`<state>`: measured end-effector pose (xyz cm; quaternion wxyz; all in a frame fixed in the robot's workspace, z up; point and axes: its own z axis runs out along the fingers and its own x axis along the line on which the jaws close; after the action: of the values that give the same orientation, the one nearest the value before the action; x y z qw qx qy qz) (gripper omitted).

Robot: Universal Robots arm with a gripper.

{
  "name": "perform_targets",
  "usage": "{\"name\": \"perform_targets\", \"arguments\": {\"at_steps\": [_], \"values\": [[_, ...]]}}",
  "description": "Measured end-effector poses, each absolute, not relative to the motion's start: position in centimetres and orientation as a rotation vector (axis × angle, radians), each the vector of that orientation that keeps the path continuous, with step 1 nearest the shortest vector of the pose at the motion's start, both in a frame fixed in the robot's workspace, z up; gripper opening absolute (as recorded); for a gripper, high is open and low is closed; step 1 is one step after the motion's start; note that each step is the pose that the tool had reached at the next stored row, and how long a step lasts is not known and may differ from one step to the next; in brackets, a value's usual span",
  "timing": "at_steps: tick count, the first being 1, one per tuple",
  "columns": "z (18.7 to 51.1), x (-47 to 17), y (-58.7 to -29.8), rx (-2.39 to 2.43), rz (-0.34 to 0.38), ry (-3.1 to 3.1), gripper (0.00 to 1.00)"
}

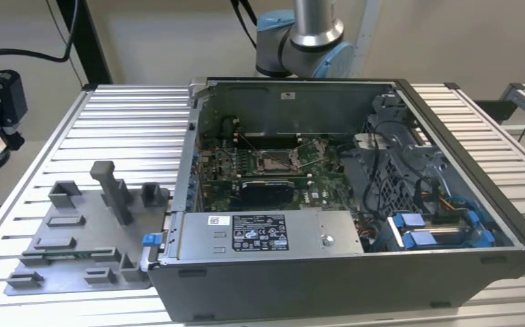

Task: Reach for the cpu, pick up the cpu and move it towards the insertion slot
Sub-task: 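Pick up the cpu and move it towards the insertion slot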

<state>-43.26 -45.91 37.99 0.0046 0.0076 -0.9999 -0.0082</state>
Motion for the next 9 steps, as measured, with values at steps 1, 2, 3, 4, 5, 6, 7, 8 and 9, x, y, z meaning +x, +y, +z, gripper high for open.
{"name": "perform_targets", "arguments": {"at_steps": [1,2,3,4,5,6,7,8,9], "values": [[38.0,-43.1,-45.9,0.024,-0.026,-3.132,0.0],[38.0,-43.0,-45.9,0.024,-0.026,-3.132,0.0],[38.0,-42.8,-45.9,0.024,-0.026,-3.132,0.0],[38.0,-42.6,-45.9,0.024,-0.026,-3.131,0.0],[38.0,-42.4,-45.9,0.024,-0.026,-3.131,0.0],[38.0,-42.2,-45.9,0.024,-0.026,-3.131,0.0],[38.0,-42.0,-45.9,0.024,-0.026,-3.131,0.0],[38.0,-41.8,-45.9,0.023,-0.026,-3.13,0.0],[38.0,-41.6,-45.9,0.024,-0.026,-3.13,0.0]]}}
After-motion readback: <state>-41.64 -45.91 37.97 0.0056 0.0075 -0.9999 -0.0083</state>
